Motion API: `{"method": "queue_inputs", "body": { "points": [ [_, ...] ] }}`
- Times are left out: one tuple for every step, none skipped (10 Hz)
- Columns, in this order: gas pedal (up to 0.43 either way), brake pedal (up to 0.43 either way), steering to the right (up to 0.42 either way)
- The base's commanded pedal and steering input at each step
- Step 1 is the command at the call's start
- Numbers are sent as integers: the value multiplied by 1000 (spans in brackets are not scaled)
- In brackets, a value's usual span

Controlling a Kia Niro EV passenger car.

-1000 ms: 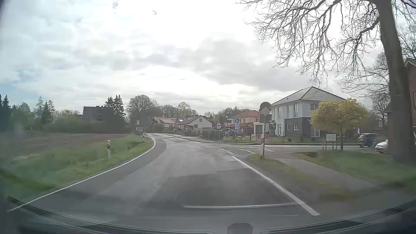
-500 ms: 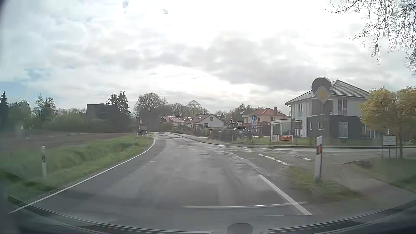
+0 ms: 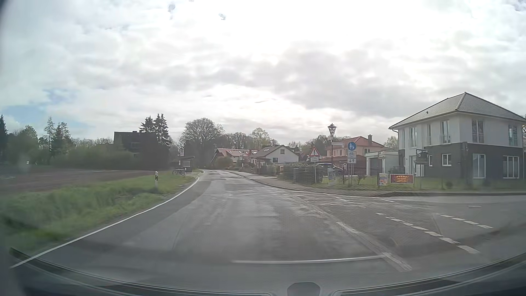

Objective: Follow the waypoints while adhering to traffic rules and regulations

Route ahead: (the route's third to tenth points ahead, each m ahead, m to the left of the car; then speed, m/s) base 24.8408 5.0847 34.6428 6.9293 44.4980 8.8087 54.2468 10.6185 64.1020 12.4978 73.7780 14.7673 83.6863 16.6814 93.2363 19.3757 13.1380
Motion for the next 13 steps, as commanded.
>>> {"method": "queue_inputs", "body": {
  "points": [
    [177, 0, -40],
    [177, 0, -41],
    [177, 0, -42],
    [177, 0, -42],
    [177, 0, -42],
    [177, 0, -42],
    [177, 0, -41],
    [177, 6, -40],
    [177, 0, -36],
    [177, 0, -33],
    [177, 0, -33],
    [177, 6, -31],
    [209, 6, -31]
  ]
}}
